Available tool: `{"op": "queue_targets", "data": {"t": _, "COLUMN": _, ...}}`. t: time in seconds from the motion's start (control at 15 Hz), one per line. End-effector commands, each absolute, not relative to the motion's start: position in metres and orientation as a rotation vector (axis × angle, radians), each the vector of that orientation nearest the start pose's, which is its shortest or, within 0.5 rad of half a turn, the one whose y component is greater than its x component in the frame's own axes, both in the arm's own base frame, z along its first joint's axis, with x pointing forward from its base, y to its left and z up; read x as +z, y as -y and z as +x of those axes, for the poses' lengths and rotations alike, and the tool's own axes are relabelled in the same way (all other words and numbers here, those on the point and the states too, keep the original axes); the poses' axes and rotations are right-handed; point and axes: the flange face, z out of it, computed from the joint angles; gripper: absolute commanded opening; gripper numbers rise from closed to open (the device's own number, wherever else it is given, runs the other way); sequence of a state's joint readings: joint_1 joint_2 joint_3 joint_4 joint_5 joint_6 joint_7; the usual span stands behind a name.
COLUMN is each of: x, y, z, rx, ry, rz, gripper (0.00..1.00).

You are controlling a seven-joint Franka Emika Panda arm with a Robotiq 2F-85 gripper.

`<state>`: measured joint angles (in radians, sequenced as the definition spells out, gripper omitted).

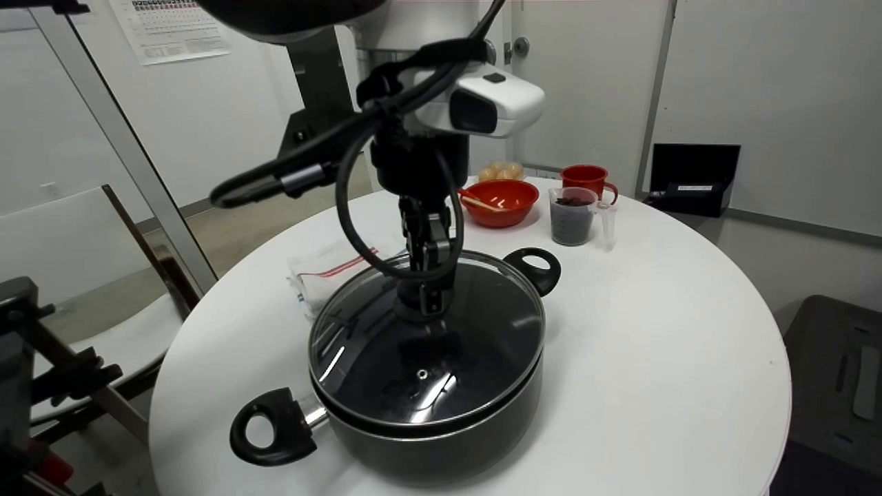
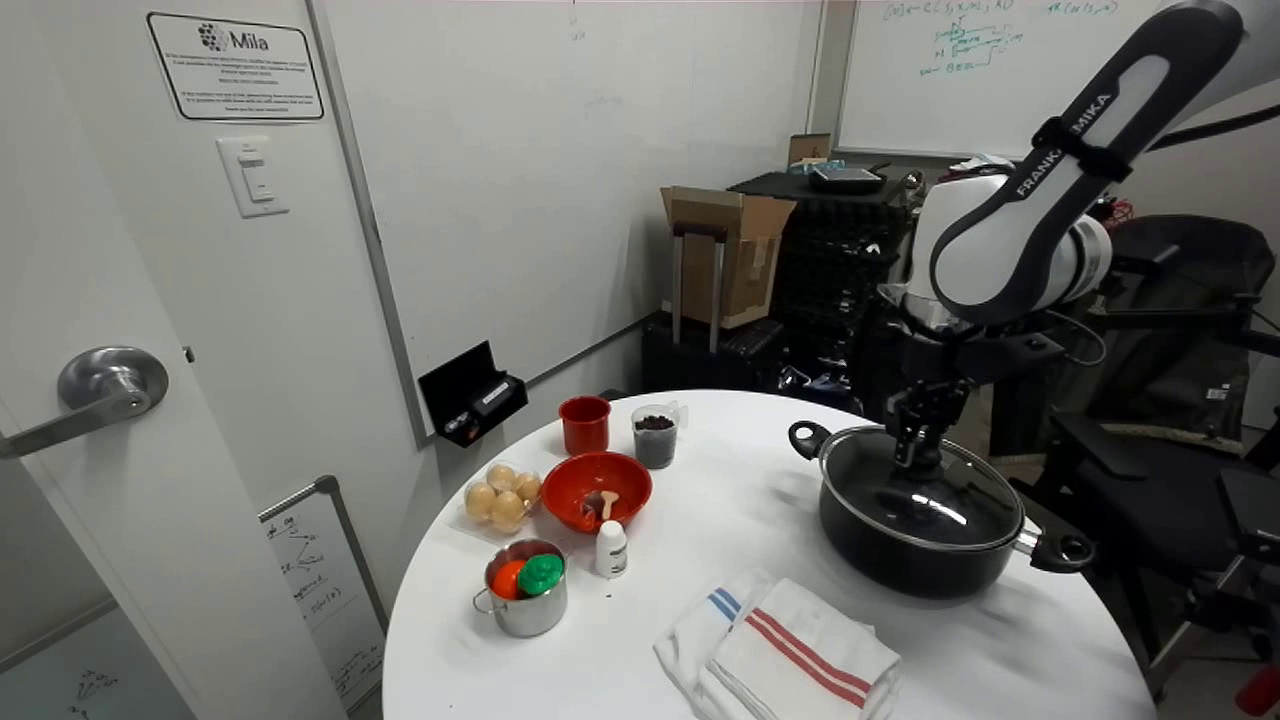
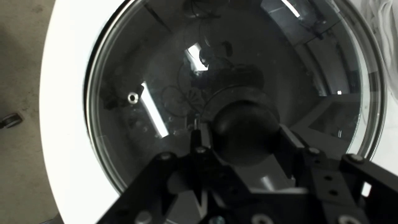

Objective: Cover the pot with the lid

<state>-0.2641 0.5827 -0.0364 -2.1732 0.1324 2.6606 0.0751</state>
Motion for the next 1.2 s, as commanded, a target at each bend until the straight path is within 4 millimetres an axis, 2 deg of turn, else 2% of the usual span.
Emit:
{"op": "queue_targets", "data": {"t": 0.0, "x": 0.112, "y": 0.172, "z": 0.519, "rx": 0.145, "ry": -0.757, "rz": -2.975, "gripper": 0.26}}
{"op": "queue_targets", "data": {"t": 0.53, "x": 0.105, "y": 0.181, "z": 0.512, "rx": 0.148, "ry": -0.800, "rz": -2.946, "gripper": 0.26}}
{"op": "queue_targets", "data": {"t": 1.13, "x": 0.111, "y": 0.184, "z": 0.506, "rx": 0.155, "ry": -0.830, "rz": -2.956, "gripper": 0.26}}
